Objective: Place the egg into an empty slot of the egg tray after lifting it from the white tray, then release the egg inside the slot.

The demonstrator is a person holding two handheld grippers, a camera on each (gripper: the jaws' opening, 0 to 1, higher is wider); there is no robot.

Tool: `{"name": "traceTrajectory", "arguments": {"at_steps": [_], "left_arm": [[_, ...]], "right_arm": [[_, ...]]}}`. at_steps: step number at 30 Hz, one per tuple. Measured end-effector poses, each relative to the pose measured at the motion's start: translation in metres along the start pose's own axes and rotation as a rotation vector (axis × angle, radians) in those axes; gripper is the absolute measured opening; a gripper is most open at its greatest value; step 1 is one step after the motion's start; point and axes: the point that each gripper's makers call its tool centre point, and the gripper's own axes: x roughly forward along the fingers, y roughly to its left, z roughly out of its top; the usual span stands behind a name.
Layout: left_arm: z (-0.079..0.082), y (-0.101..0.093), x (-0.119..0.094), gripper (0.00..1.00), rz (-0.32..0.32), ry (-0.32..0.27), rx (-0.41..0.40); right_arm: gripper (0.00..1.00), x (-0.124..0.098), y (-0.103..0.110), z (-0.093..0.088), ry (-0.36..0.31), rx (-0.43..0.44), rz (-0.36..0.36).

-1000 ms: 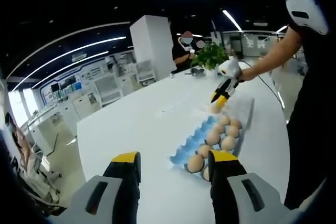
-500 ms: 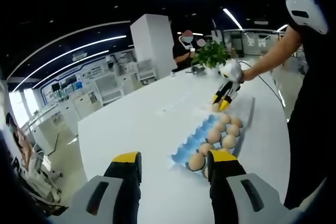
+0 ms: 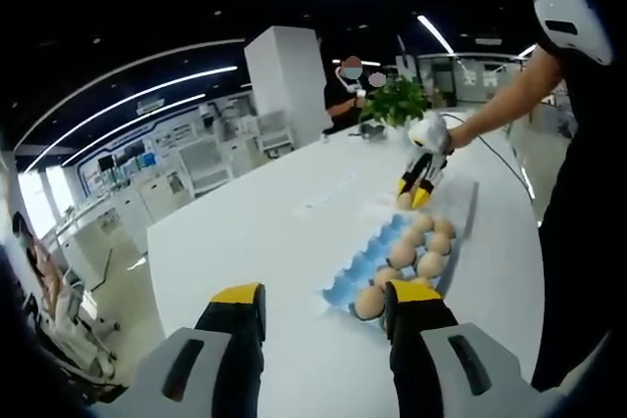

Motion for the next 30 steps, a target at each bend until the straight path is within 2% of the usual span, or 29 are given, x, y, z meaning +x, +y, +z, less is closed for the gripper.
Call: {"name": "traceTrajectory", "arguments": {"at_steps": [2, 3, 4, 6, 8, 13, 19, 24, 30], "left_arm": [[0.001, 0.0, 0.0, 0.49, -0.001, -0.002, 0.002], [0.001, 0.0, 0.001, 0.48, 0.0, -0.003, 0.003], [0.001, 0.0, 0.001, 0.48, 0.0, -0.004, 0.003], [0.001, -0.001, 0.001, 0.48, -0.001, -0.005, 0.001], [0.0, -0.001, 0.002, 0.48, -0.002, -0.001, -0.002], [0.0, -0.001, 0.001, 0.47, 0.005, -0.007, -0.003], [0.001, 0.0, 0.0, 0.46, 0.009, -0.012, -0.006], [0.002, 0.0, 0.0, 0.46, 0.012, -0.012, -0.003], [0.002, 0.001, -0.001, 0.46, 0.015, -0.014, -0.002]], "right_arm": [[0.28, 0.001, 0.001, 0.0, 0.045, -0.073, 0.014], [0.28, 0.002, 0.002, 0.002, 0.048, -0.113, 0.031], [0.29, 0.003, 0.002, 0.002, 0.066, -0.085, 0.032], [0.29, 0.004, 0.003, 0.002, 0.097, -0.103, 0.048], [0.29, 0.005, 0.001, 0.003, 0.116, -0.081, 0.064], [0.29, 0.006, 0.001, 0.001, 0.138, -0.063, 0.088], [0.27, 0.005, 0.002, 0.001, 0.134, -0.057, 0.068], [0.26, -0.001, 0.0, 0.004, 0.086, -0.014, 0.017], [0.27, -0.017, -0.004, 0.024, 0.015, -0.007, -0.011]]}}
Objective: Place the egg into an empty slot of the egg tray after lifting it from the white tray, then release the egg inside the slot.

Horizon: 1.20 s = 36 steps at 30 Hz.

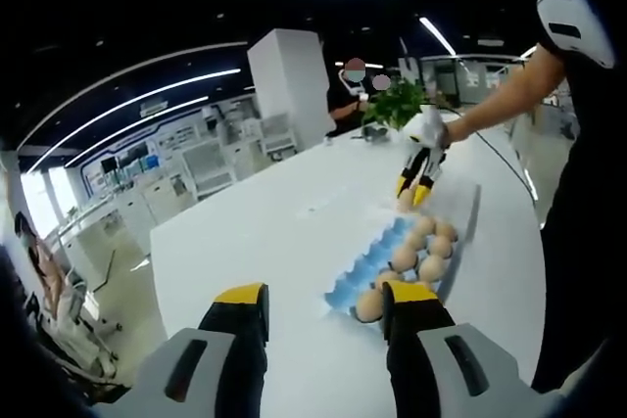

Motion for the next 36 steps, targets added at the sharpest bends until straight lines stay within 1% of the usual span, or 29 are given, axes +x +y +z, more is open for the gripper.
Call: {"name": "traceTrajectory", "arguments": {"at_steps": [2, 7, 11, 13, 14, 19, 24, 29, 36], "left_arm": [[0.0, -0.001, 0.0, 0.47, -0.002, -0.003, -0.001], [-0.001, -0.002, 0.0, 0.48, -0.005, 0.001, -0.001], [-0.003, -0.001, -0.001, 0.49, -0.002, 0.006, -0.004], [-0.005, -0.002, -0.002, 0.49, -0.004, 0.012, -0.002], [-0.005, -0.002, -0.002, 0.49, -0.004, 0.011, -0.002], [-0.006, -0.002, -0.005, 0.49, -0.001, 0.013, -0.003], [-0.006, -0.001, -0.008, 0.49, 0.005, 0.014, -0.005], [-0.008, -0.001, -0.008, 0.49, 0.005, 0.016, -0.005], [-0.011, 0.0, -0.008, 0.49, 0.003, 0.017, -0.013]], "right_arm": [[0.27, -0.002, 0.001, 0.006, -0.015, 0.017, 0.008], [0.27, 0.002, 0.01, 0.018, -0.043, -0.012, 0.014], [0.27, 0.01, 0.02, 0.037, -0.09, -0.009, 0.04], [0.27, 0.015, 0.025, 0.047, -0.111, -0.023, 0.047], [0.27, 0.019, 0.029, 0.051, -0.113, -0.025, 0.062], [0.27, 0.034, 0.04, 0.066, -0.126, -0.044, 0.087], [0.27, 0.042, 0.046, 0.075, -0.131, -0.055, 0.111], [0.27, 0.05, 0.051, 0.085, -0.142, -0.069, 0.118], [0.27, 0.067, 0.062, 0.098, -0.151, -0.073, 0.15]]}}
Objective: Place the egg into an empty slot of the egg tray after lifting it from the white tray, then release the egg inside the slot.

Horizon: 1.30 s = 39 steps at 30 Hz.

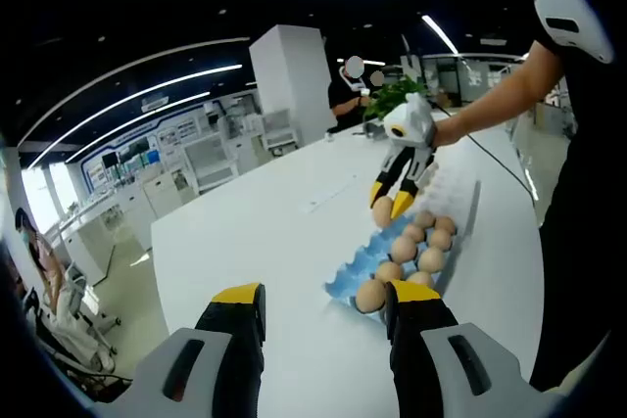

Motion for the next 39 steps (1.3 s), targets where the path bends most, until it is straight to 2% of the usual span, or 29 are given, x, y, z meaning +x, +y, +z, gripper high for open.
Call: {"name": "traceTrajectory", "arguments": {"at_steps": [12, 24, 31, 33, 39], "left_arm": [[-0.002, 0.004, -0.001, 0.49, 0.001, -0.002, -0.003], [-0.01, 0.009, -0.005, 0.49, 0.003, 0.001, -0.017], [-0.01, 0.011, -0.006, 0.49, 0.004, 0.0, -0.019], [-0.011, 0.011, -0.006, 0.5, 0.004, 0.003, -0.018], [-0.012, 0.012, -0.009, 0.49, 0.007, 0.005, -0.02]], "right_arm": [[0.27, 0.037, 0.015, 0.027, -0.024, -0.021, 0.053], [0.27, 0.069, 0.026, 0.047, -0.041, -0.034, 0.083], [0.27, 0.091, 0.031, 0.055, -0.044, -0.031, 0.102], [0.27, 0.097, 0.032, 0.056, -0.04, -0.053, 0.1], [0.27, 0.107, 0.03, 0.051, -0.016, -0.021, 0.105]]}}
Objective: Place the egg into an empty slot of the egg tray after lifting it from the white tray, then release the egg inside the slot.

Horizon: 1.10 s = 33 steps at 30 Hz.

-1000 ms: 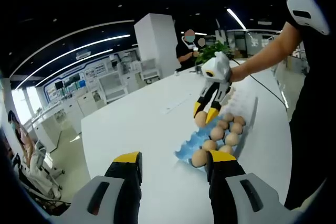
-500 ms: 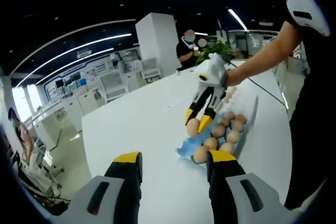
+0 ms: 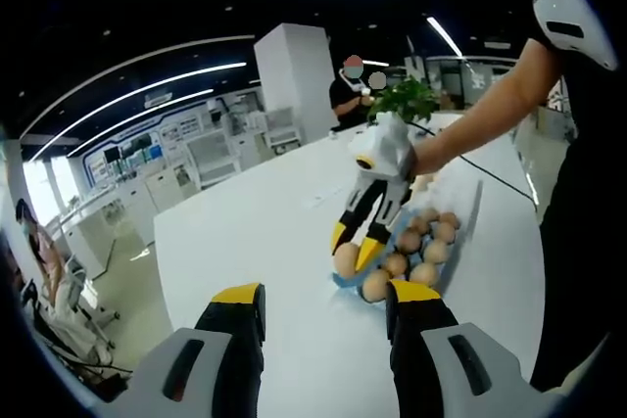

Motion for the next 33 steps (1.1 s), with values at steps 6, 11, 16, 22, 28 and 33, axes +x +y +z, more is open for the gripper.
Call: {"name": "traceTrajectory", "arguments": {"at_steps": [6, 11, 16, 22, 28, 33], "left_arm": [[0.001, 0.002, -0.002, 0.49, 0.006, -0.007, 0.001], [0.001, 0.002, -0.001, 0.49, 0.004, -0.006, 0.0], [0.0, 0.003, 0.0, 0.49, 0.004, -0.004, 0.001], [0.002, 0.004, 0.0, 0.49, 0.005, -0.007, 0.002], [0.005, 0.002, 0.0, 0.49, 0.001, -0.009, 0.008], [0.006, 0.001, -0.001, 0.49, 0.006, -0.007, 0.008]], "right_arm": [[0.27, 0.005, -0.003, -0.01, 0.016, 0.018, 0.001], [0.27, 0.011, -0.001, -0.016, 0.049, -0.002, 0.005], [0.28, 0.014, -0.002, -0.019, 0.054, 0.008, 0.009], [0.28, 0.014, 0.0, -0.019, 0.055, -0.01, 0.014], [0.28, 0.013, 0.002, -0.02, 0.048, -0.05, 0.013], [0.28, 0.009, 0.004, -0.019, 0.027, -0.069, -0.005]]}}
